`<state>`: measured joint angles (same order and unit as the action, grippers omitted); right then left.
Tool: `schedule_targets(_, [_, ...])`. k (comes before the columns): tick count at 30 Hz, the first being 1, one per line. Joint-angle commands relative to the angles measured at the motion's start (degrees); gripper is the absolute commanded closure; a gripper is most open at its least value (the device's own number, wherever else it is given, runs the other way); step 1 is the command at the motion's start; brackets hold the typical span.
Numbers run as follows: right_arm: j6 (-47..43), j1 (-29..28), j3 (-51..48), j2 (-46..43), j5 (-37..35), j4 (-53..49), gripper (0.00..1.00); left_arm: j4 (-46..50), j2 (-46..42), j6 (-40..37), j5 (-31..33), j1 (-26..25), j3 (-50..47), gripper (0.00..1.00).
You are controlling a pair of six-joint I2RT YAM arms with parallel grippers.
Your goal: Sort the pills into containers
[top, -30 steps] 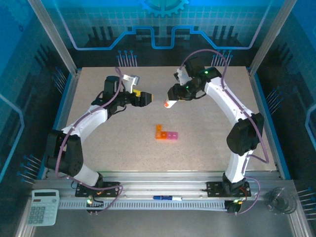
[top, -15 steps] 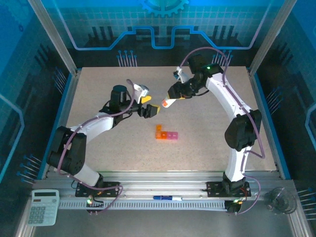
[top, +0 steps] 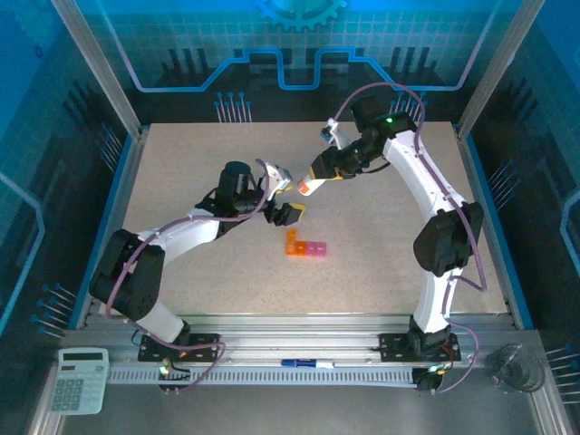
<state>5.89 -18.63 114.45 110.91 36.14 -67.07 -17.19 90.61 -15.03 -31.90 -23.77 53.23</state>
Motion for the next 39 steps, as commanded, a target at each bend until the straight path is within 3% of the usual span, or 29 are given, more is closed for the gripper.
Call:
schedule_targets(1, [-0.5, -0.3, -0.7, -0.3, 3.8, -0.4, 0.50, -2.2, -1.0, -2.0, 1.1, -0.5, 1.0, 0.15])
schedule_targets(12, [0.4, -2.6, -3.1, -0.5, 4.5, 1.4, 0.50, -2.4, -0.7, -0.5, 0.7, -0.7, 3.0, 0.20])
schedule_targets(28, [1.6, -3.2, -5.2, -1.4, 5.6, 3.7, 0.50, 0.6, 0.9, 0.1, -0.2, -1.5, 5.3, 0.40])
schedule_targets(39, [1.9, -3.3, -4.9, -1.5, 5.7, 3.9, 0.51, 3.0, 1.9, 0.4, -0.9, -1.7, 6.0, 0.40])
